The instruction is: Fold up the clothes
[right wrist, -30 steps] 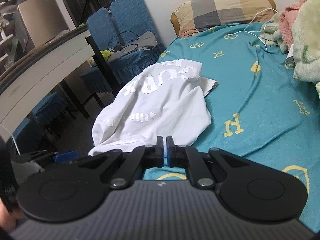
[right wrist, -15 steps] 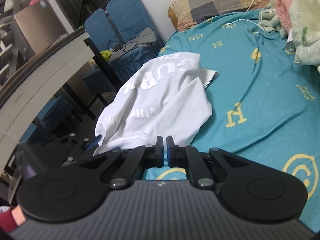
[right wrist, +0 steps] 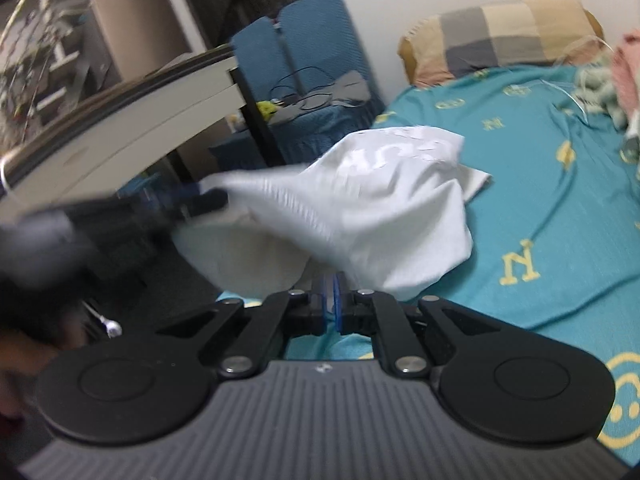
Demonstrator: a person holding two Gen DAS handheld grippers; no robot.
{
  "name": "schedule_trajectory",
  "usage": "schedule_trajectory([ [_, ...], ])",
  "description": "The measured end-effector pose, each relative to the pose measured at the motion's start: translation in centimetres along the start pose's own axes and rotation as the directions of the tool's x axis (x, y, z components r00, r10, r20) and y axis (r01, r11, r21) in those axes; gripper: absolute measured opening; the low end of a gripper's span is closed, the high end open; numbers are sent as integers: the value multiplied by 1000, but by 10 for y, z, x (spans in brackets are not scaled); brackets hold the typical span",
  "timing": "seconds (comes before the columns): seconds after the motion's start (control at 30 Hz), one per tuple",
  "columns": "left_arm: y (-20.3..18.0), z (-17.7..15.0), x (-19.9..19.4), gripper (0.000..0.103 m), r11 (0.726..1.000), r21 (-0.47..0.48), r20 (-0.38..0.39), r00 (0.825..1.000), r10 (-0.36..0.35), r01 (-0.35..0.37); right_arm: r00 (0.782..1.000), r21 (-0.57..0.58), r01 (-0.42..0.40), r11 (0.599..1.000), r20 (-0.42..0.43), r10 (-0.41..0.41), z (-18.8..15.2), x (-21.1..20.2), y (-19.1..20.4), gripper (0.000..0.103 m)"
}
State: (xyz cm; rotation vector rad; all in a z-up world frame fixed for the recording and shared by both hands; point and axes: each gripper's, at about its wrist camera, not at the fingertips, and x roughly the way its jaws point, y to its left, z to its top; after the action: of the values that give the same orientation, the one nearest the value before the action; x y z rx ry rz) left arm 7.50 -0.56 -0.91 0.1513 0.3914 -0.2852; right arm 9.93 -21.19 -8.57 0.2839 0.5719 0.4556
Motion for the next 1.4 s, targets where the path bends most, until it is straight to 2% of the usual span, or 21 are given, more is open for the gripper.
schedule_trajectory([
  [0.07,11,2,-3,4,997,-71,-10,999,-34,34,1000,-18,12,1000,11,-12,-1,9,5,40],
  [0.1,18,3,-3,4,993,-106,-16,999,-49,47,1000,-28,18,999,17,-17,-1,14,7,56],
  [0.13,26,3,-2,4,989,-139,-21,998,-62,59,999,-37,24,999,23,-23,-2,18,10,66],
  [0.17,32,3,-1,4,984,-166,-23,997,-72,67,999,-46,30,999,28,-29,-2,23,12,67],
  [0.3,46,1,8,4,973,-216,-32,996,-89,80,997,-82,54,995,52,-50,-4,41,22,67],
  [0.4,47,-6,24,5,979,-197,-64,996,-61,47,996,-45,88,995,35,-86,-3,58,14,65],
  [0.47,48,-13,39,5,982,-187,-107,993,-44,24,994,-11,112,994,17,-112,-2,70,6,47],
  [0.5,48,-17,46,5,984,-181,-133,991,-35,11,994,-4,113,994,4,-113,-1,73,2,28],
  [0.53,47,-21,54,5,985,-171,-160,987,-21,-7,995,-15,100,995,-10,-101,2,71,0,21],
  [0.63,45,-31,71,6,991,-133,-218,976,0,-29,997,-21,63,998,-38,-64,17,56,-7,18],
  [0.77,31,-41,78,8,999,-38,-242,970,-5,-5,996,114,-30,993,-82,40,33,36,-26,18],
  [0.87,11,-43,73,16,995,96,-211,977,15,6,982,233,-90,968,-144,126,32,33,-41,17],
  [0.93,-4,-45,67,29,980,197,-180,983,24,11,973,303,-90,949,-175,148,29,34,-50,17],
  [1.03,-31,-54,56,42,935,354,-113,993,21,20,964,386,-98,917,-191,183,26,33,-63,17],
  [1.1,-51,-64,52,49,879,477,-72,997,37,2,961,417,-117,901,-180,208,29,30,-68,17],
  [1.17,-72,-80,53,50,792,609,-23,997,76,-47,959,438,-135,889,-166,228,31,26,-69,17],
  [1.27,-98,-105,57,50,635,764,56,992,113,-115,956,453,-147,879,-163,244,35,25,-72,18],
  [1.3,-103,-110,59,50,604,788,66,992,110,-120,954,463,-148,874,-165,249,35,26,-73,18],
  [1.4,-113,-120,66,45,553,823,80,990,119,-133,950,495,-139,858,-179,257,32,30,-77,18],
])
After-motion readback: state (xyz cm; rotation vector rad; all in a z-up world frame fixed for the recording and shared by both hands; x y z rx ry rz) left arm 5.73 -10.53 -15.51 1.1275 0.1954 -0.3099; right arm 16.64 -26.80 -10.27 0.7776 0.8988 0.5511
